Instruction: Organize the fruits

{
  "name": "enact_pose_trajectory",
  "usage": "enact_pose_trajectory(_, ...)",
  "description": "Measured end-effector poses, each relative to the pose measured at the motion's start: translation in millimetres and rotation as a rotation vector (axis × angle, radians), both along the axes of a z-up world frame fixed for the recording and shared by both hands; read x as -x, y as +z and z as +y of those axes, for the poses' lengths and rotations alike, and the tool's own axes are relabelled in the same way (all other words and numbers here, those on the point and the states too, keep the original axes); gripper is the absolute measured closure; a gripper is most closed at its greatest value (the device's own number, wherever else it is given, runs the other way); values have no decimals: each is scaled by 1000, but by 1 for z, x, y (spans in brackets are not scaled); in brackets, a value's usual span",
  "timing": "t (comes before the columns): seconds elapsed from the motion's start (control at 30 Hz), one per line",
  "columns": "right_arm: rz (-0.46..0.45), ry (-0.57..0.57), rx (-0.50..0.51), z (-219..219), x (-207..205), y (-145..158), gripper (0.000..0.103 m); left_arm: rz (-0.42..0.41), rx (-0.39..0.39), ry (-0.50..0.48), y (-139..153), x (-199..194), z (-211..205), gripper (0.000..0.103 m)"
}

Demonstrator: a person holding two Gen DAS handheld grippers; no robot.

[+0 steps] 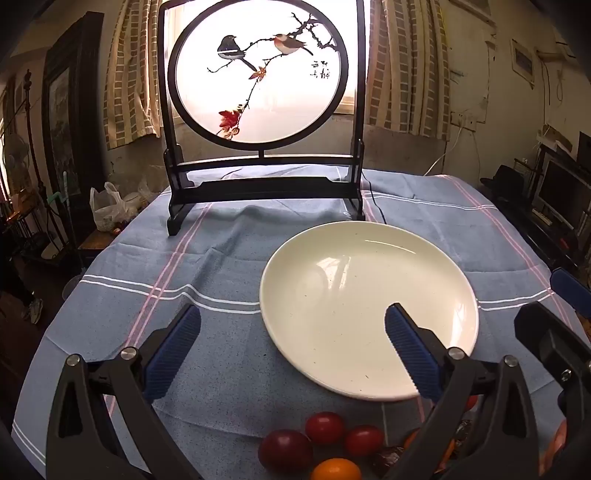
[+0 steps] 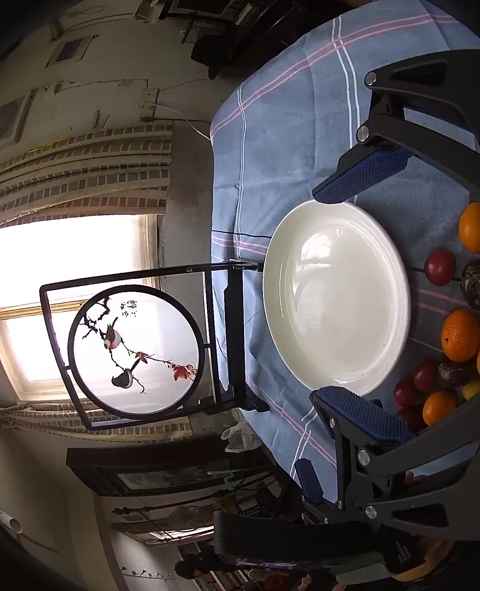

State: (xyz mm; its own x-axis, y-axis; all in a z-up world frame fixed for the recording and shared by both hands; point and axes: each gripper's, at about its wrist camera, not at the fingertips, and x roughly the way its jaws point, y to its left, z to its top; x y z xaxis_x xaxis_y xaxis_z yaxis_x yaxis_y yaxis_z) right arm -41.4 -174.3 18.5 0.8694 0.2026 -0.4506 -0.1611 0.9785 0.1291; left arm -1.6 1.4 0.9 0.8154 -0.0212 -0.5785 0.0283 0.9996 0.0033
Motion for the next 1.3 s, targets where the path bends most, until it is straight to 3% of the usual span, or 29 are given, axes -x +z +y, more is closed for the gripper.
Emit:
enact_pose_trajectory(0.43,-1,3,-47,-4,1,-3,4,10,-54,8,-1,-1,-5,5)
enact_pose_trajectory(0.63,-13,5,-44,-4,3,-1,4,-44,1,11,0,3,2,5)
enact_pose_trajectory(0.9,-77,37,-90,-6,10,5,4,-96,-39,8,3,7,-3,5)
enact_pose_trajectory(1.03,-131,52,-87,-6,15,7,4,-141,-96,-1,5,14,-10,5)
enact_pose_trajectory(1.17,-197,9,-117,-13,22,9,4,-172,-71,-13,7,18,-9,5)
enact_pose_trajectory(1.3,-184,20,-128,-17,20,10,4,-167,-14,-20,10,17,-2,5)
